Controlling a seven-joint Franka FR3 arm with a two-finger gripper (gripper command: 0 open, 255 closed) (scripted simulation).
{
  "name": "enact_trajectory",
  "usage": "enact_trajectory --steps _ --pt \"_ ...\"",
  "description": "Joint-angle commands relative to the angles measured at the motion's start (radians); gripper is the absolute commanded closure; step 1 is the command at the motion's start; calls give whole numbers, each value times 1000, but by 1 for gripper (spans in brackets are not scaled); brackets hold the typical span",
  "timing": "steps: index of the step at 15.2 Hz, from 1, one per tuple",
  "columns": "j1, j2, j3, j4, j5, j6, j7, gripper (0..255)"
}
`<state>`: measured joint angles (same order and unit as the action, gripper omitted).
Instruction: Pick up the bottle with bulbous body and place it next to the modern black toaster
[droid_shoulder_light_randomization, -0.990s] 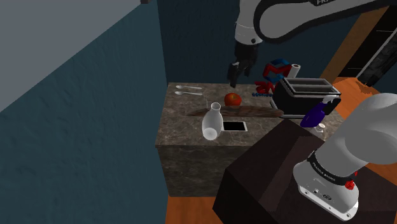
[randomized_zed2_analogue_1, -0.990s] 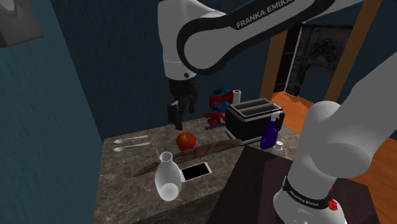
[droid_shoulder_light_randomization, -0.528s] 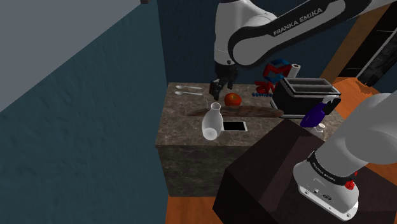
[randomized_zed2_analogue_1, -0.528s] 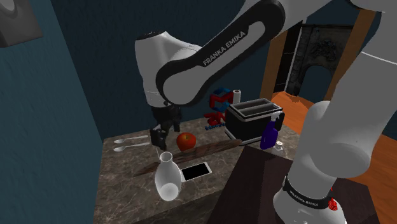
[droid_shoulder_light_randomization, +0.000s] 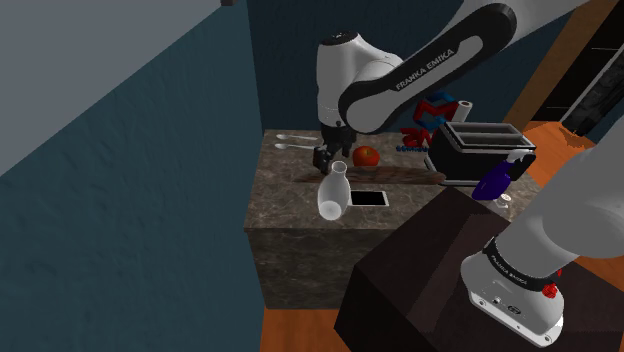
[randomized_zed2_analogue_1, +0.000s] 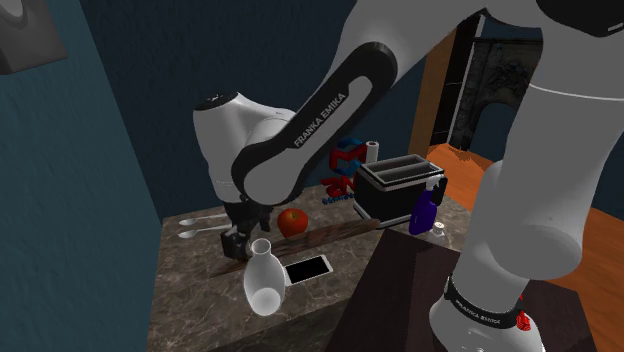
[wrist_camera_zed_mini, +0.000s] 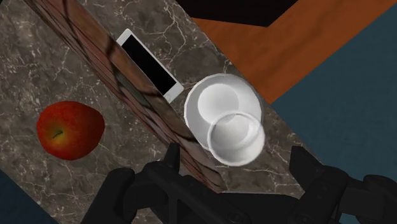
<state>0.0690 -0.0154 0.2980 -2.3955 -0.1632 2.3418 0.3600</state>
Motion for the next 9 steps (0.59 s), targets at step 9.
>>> enact_trajectory --steps 9 --pt "-4 51 -5 -19 -34 67 24 0"
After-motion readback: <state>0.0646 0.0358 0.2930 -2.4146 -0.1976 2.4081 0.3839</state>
